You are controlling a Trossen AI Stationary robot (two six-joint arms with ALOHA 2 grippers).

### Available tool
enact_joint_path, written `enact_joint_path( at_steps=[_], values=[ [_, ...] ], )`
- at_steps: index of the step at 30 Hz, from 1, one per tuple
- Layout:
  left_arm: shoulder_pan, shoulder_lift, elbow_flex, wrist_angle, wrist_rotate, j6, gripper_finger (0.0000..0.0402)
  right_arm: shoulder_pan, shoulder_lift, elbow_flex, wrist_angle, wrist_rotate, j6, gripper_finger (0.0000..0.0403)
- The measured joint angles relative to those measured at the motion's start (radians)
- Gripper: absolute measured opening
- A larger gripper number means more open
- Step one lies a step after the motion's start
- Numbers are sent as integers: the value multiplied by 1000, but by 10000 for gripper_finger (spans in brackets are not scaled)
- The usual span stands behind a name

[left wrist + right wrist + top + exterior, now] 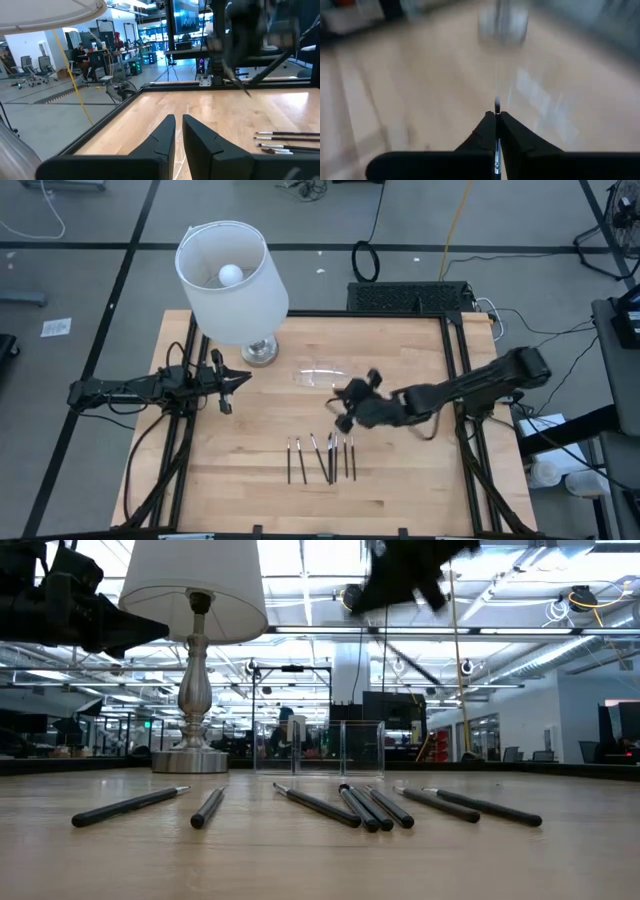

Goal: Put items in baskets/containers
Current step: Put the black eyeshadow brush into the transparent organizer

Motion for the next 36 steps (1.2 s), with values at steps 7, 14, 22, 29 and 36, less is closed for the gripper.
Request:
enact_joint_path(
  at_steps=[7,14,22,29,36],
  values=[
    [0,0,0,0,0,0,44,-46,-143,-138,807,-8,-762,1],
    [0,0,0,-1,0,23,44,-261,-123,-444,1234,-371,-655,0],
    [0,0,0,11,0,24,44,-361,99,-581,1602,-372,-565,0],
    [0,0,0,23,0,22,44,-362,243,-561,1628,-318,-548,0],
    [0,0,0,23,1,18,44,-362,272,-560,1580,-264,-510,0]
  ],
)
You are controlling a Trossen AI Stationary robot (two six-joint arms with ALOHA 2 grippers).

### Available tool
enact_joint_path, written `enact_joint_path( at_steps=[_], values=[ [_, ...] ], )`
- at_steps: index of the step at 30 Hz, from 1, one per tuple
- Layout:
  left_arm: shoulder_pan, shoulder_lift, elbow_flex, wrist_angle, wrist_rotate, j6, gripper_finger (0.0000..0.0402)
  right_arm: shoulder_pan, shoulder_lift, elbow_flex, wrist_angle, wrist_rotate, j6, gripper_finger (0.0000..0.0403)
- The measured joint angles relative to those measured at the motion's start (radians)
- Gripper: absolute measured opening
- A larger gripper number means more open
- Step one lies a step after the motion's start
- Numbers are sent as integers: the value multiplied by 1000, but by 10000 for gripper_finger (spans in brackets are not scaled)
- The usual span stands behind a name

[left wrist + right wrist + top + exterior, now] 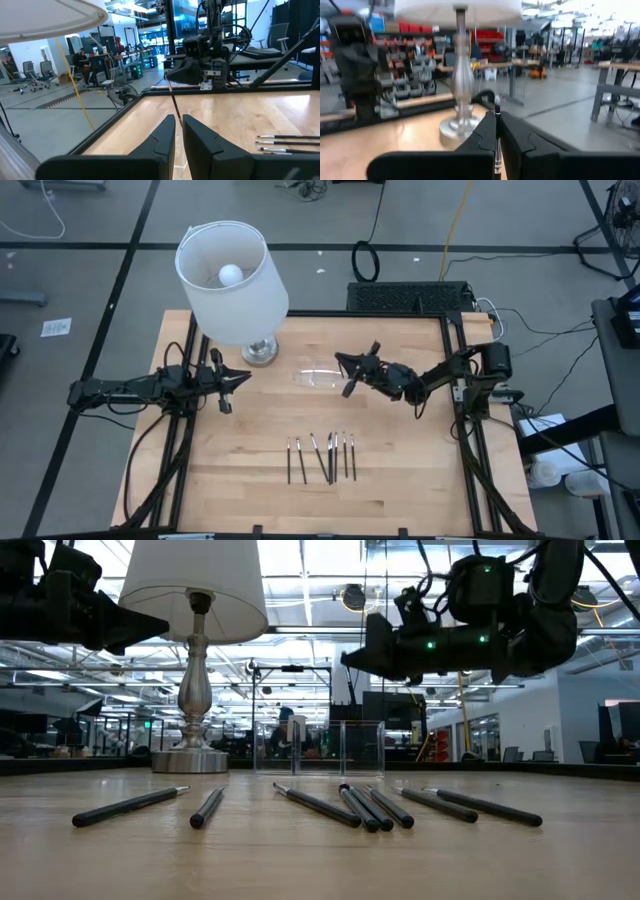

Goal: Put items in baskets/containers
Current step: Put the black eyeshadow brush into the transparent organizer

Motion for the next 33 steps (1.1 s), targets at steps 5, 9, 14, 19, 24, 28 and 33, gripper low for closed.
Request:
enact_joint_path(
  at_steps=[5,9,14,19,24,28,33],
  values=[
    [0,0,0,0,0,0,44,1,0,1,-63,35,9,0],
    [0,0,0,0,0,-2,44,1,0,1,-100,50,36,0],
    [0,0,0,0,0,-2,44,1,0,2,-172,75,74,0],
    [0,0,0,0,0,-2,44,-6,-2,4,-214,81,124,0],
    [0,0,0,0,0,-2,44,-6,-2,4,-218,79,125,10],
    [0,0,0,0,0,-2,44,-6,0,0,-211,77,124,32],
    [0,0,0,0,0,-2,44,-6,0,0,-182,77,124,63]
  ],
)
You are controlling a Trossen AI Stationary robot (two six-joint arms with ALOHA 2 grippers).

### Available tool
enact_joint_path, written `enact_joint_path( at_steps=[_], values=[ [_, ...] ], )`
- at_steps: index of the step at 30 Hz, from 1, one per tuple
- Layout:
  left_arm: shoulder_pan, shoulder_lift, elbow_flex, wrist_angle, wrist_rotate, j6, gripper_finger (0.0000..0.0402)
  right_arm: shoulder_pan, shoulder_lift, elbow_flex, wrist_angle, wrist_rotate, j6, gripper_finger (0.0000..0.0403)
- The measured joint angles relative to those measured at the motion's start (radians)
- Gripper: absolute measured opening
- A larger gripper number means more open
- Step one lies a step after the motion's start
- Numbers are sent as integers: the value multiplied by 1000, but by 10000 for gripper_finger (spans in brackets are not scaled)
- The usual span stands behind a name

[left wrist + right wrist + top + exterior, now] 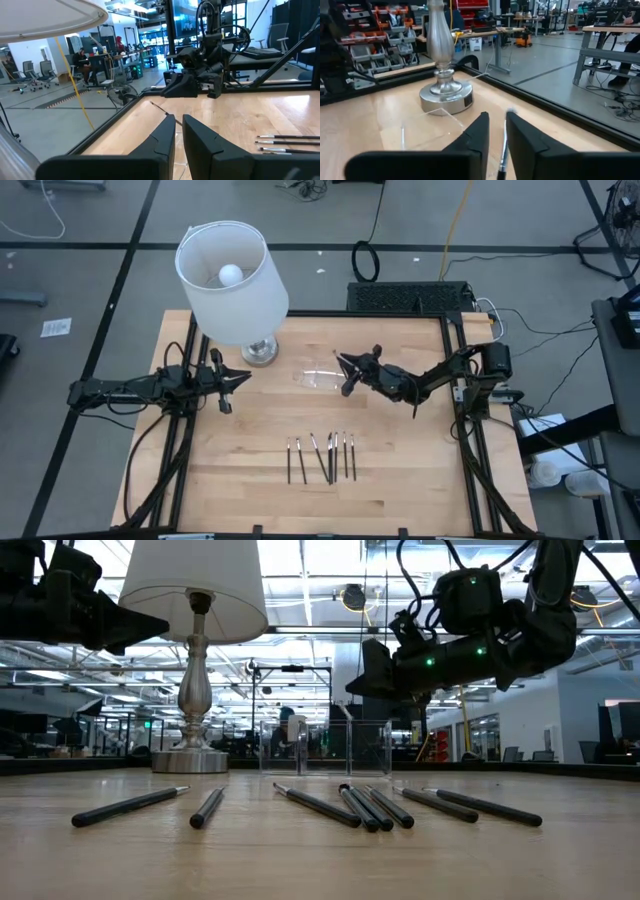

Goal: Put items in baskets/containers
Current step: Put the black eyeshadow brush into the transparent organizer

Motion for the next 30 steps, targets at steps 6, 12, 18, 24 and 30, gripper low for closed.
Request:
enact_joint_path(
  at_steps=[6,12,18,24,30],
  values=[
    [0,0,0,0,0,0,44,9,-48,0,75,-3,-56,93],
    [0,0,0,0,0,0,44,125,-336,1,-132,-3,-199,108],
    [0,0,0,14,0,0,44,291,-578,1,-508,-5,-185,102],
    [0,0,0,21,0,-25,44,346,-626,-3,-677,-4,-266,78],
    [0,0,0,28,-23,-39,44,319,-633,-100,-637,-3,-338,38]
  ],
)
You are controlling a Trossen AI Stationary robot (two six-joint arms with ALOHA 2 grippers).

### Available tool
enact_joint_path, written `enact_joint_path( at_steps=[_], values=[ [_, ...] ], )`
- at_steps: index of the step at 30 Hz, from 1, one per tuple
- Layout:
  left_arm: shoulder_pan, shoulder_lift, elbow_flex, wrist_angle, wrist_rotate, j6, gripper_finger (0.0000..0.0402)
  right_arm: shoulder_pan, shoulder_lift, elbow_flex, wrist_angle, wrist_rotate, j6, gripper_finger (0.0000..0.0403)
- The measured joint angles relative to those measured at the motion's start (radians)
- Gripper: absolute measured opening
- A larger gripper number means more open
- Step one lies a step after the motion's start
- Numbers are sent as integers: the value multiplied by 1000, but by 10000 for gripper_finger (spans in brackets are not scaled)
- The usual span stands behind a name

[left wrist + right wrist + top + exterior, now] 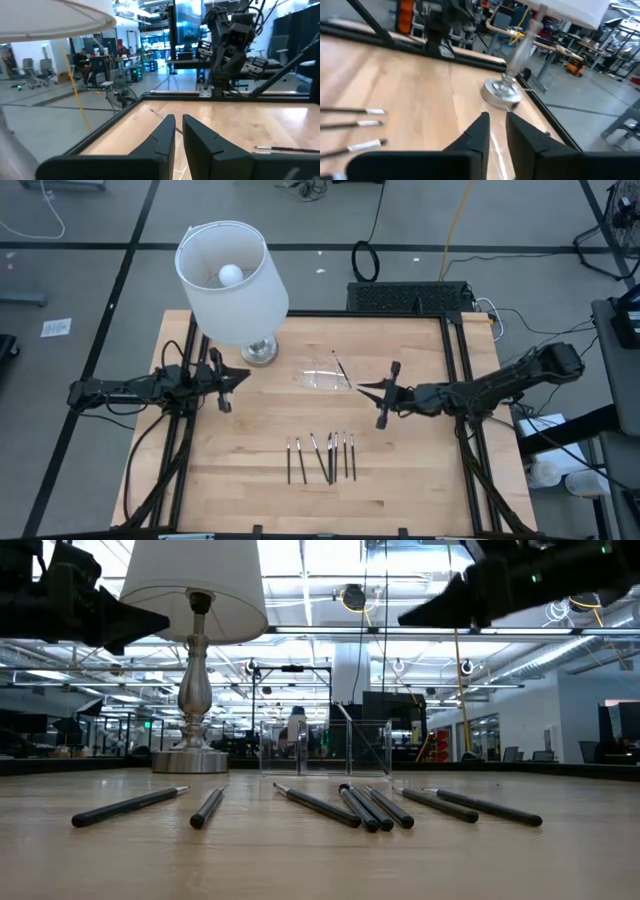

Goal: Put items in baskets/containers
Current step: Put the black eyeshadow brush into the transparent organizer

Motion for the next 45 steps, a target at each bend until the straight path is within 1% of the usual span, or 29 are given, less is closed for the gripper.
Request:
enact_joint_path(
  at_steps=[2,4,6,8,11,15,17,21,25,29,32,36,39,44,45],
  values=[
    [0,0,0,-1,-20,-13,44,-12,-17,-33,27,-10,-17,17],
    [0,0,0,-9,-30,-89,44,-22,-47,-65,37,-34,-40,5],
    [0,0,0,-16,-32,-160,44,-31,-89,-88,37,-58,-53,6],
    [1,0,0,-15,-44,-196,44,-39,-143,-113,43,-94,-65,8],
    [2,0,0,1,-49,-244,44,-52,-227,-163,51,-192,-95,3],
    [2,0,0,0,-41,-297,44,-76,-352,-241,156,-278,-117,1],
    [2,0,0,-4,-24,-330,44,-93,-408,-269,168,-311,-111,1],
    [2,0,0,-9,16,-342,44,-124,-475,-299,167,-318,-96,1],
    [2,0,0,-22,20,-366,44,-155,-477,-325,166,-317,-76,0],
    [0,8,0,-106,27,-440,44,-183,-461,-351,172,-316,-52,0],
    [-18,53,0,-158,66,-529,44,-207,-451,-357,178,-316,-21,0],
    [-89,166,0,-143,89,-638,44,-237,-446,-357,239,-316,-20,0],
    [-158,255,0,-89,56,-699,44,-246,-446,-357,279,-317,-19,0],
    [-281,396,1,50,-38,-767,44,-247,-447,-357,352,-318,-21,0],
    [-307,425,8,58,-62,-782,44,-247,-447,-357,366,-319,-21,0]
  ],
)
